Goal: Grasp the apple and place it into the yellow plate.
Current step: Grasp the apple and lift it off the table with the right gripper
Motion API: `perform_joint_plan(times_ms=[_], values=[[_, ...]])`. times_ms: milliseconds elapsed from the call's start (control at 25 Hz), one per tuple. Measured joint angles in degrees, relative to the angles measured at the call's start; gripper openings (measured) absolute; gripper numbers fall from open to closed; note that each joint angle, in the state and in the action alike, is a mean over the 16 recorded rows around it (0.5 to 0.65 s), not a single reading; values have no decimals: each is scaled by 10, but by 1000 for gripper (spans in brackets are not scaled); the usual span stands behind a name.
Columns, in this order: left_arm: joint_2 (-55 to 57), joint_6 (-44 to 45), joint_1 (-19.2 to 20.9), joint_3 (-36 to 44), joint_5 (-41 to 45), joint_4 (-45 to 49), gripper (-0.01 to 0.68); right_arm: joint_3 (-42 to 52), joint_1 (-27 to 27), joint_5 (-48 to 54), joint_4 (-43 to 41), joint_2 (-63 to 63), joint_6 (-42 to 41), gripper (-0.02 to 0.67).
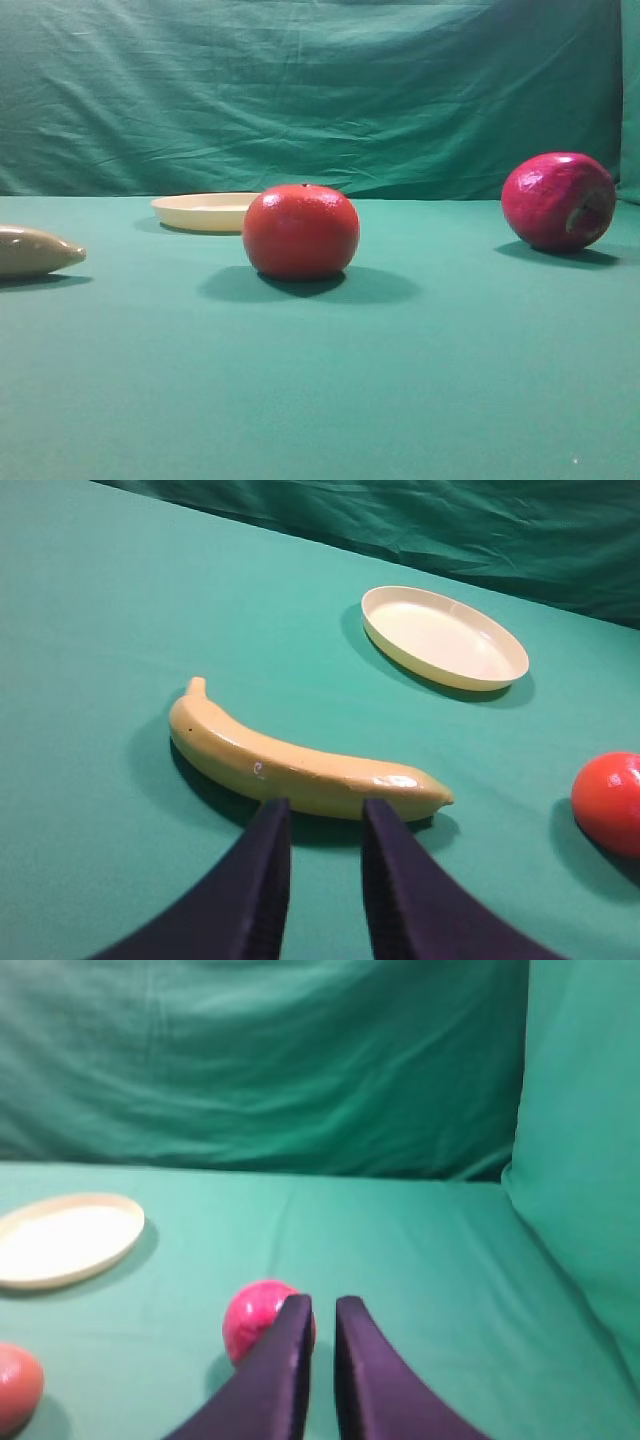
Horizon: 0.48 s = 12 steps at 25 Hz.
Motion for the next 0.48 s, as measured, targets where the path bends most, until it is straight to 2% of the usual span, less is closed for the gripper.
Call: perform_joint_plan(times_ms=[480], values=[[0, 0, 0, 0, 0, 0, 157, -137, 14, 39, 66, 225, -121, 50]])
